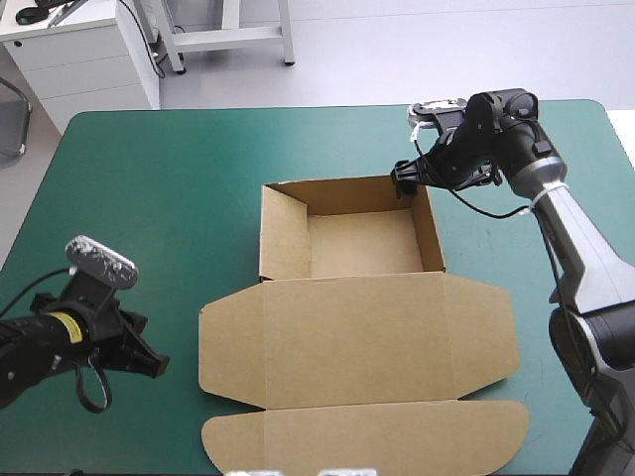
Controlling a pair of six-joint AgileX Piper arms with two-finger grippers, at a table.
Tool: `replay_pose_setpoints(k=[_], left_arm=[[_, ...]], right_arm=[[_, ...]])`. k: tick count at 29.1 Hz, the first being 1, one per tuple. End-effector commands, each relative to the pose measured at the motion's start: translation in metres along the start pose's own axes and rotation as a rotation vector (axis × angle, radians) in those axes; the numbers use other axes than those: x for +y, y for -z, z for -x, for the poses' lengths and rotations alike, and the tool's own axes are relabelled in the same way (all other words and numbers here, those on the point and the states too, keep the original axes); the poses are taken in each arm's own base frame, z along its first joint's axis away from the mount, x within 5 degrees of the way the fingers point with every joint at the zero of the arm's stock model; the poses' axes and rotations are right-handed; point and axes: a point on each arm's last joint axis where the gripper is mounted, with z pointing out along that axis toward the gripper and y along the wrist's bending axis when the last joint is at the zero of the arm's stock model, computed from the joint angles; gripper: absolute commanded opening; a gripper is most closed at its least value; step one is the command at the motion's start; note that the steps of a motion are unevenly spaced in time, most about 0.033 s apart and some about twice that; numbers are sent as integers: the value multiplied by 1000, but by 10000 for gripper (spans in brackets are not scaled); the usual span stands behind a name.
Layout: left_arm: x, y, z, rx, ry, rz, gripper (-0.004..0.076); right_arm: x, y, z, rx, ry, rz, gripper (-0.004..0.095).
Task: Fold the box
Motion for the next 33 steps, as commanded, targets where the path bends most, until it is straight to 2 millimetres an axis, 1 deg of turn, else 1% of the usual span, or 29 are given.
replay_pose_setpoints(k=[1,6,9,11,13,19,22,24,25,28,30,31,32,33], left_arm=[[0,-15,-24,6,70,25,-8],[-3,-35,-49,20,100,23,-8],[-4,-38,-56,7,105,23,-8],[-4,-39,-59,3,106,23,-8],[-4,-38,-60,0,106,23,-8],[-4,-37,-58,-36,100,32,-8],[-4,-36,-57,-46,99,30,-8],[-4,-35,-58,-52,99,31,-8],[-4,-35,-58,-56,99,31,-8],[-4,-34,-58,-67,98,33,-8],[-4,-33,-58,-75,98,33,-8],[-4,-33,-58,-78,98,33,-8],[-4,-33,-57,-84,98,33,-8],[-4,-33,-57,-84,98,33,-8]], right_arm=[[0,9,3,-22,-5,1,900],[-4,-18,4,36,-28,0,900],[-5,-31,5,64,-32,-1,896],[-6,-37,5,77,-33,-2,855],[-7,-43,5,89,-35,-2,759],[-9,-61,4,129,-49,-1,321],[-9,-67,4,140,-52,1,128],[-10,-67,3,141,-49,-1,18],[-10,-67,4,139,-40,-7,-20],[-12,-60,6,119,-20,-36,-20],[-13,-51,10,90,8,-60,-20],[-14,-45,13,68,24,-79,-20],[-16,-28,21,12,50,-125,-20],[-18,-20,25,-16,61,-154,-20]])
